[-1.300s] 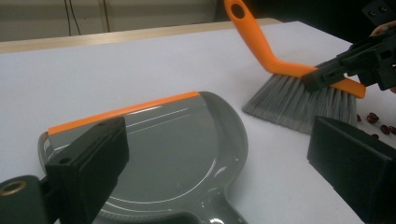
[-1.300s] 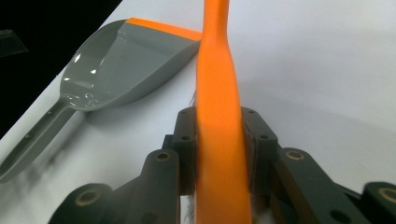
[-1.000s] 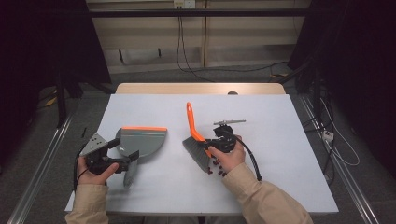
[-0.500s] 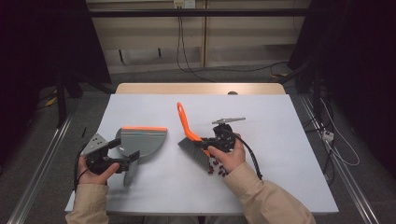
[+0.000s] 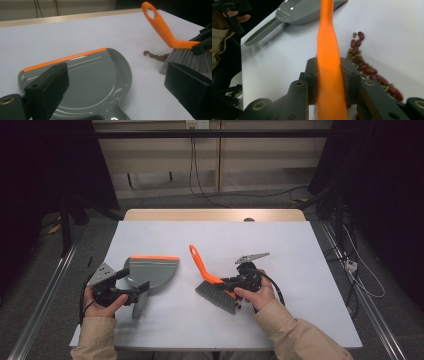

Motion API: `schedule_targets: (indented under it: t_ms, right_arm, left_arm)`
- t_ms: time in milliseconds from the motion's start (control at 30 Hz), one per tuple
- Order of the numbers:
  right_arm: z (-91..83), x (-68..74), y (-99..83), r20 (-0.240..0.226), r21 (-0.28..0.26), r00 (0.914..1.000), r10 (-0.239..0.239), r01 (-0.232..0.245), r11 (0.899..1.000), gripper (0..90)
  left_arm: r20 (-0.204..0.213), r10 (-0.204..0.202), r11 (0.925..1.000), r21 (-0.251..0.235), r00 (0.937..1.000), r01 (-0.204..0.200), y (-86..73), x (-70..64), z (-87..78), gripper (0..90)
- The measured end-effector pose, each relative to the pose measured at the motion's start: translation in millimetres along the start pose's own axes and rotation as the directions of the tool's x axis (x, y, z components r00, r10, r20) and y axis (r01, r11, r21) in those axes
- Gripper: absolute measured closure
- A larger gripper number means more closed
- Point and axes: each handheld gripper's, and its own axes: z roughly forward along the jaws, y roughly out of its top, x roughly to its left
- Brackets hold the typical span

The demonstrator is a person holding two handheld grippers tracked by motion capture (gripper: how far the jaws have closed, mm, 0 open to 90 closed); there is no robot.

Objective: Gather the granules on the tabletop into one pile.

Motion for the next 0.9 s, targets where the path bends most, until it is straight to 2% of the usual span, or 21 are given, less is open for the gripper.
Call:
schedule_targets:
  t_ms: [67,233,300,467,567,633,767,900]
  right_arm:
    - [2.5,-5.1,4.5,-0.010,0.002,0.9999,-0.006,0.006,1.000,70.9]
    - [6.4,-7.8,17.5,0.024,0.011,0.9964,-0.081,0.081,0.997,70.9]
    - [6.9,-10.7,20.9,0.035,0.006,0.9957,-0.086,0.086,0.996,71.0]
    - [7.0,-12.3,24.3,0.023,-0.011,0.9979,-0.060,0.060,0.998,71.1]
    - [4.6,-9.6,26.2,0.011,-0.051,0.9994,-0.034,0.034,0.998,71.1]
    - [5.3,-4.9,29.9,0.014,-0.065,0.9993,-0.035,0.036,0.997,71.0]
    - [17.3,4.1,39.6,0.006,-0.069,0.9986,-0.053,0.054,0.996,71.0]
    - [34.2,8.7,46.5,-0.021,-0.082,0.9994,-0.027,0.025,0.996,71.0]
  left_arm:
    - [-0.002,-0.006,1.0000,-0.004,1.0000,0.006,-0.4,-0.2,0.3,5.6]
    - [-0.003,-0.005,1.0000,0.001,1.0000,0.005,-1.2,0.9,0.5,5.6]
    - [-0.003,-0.004,1.0000,0.002,1.0000,0.004,-1.2,1.1,0.7,5.6]
    - [-0.002,-0.005,1.0000,0.003,1.0000,0.005,-1.3,0.9,1.0,5.6]
    - [-0.003,-0.007,1.0000,0.003,1.0000,0.007,-1.3,0.9,1.2,5.6]
    - [-0.003,-0.005,1.0000,0.004,1.0000,0.005,-1.0,0.6,1.3,5.6]
    - [0.001,0.003,1.0000,0.006,1.0000,-0.003,-0.4,0.0,1.5,5.6]
    - [0.000,0.004,0.9999,0.011,1.0000,-0.004,-1.1,0.9,1.6,5.6]
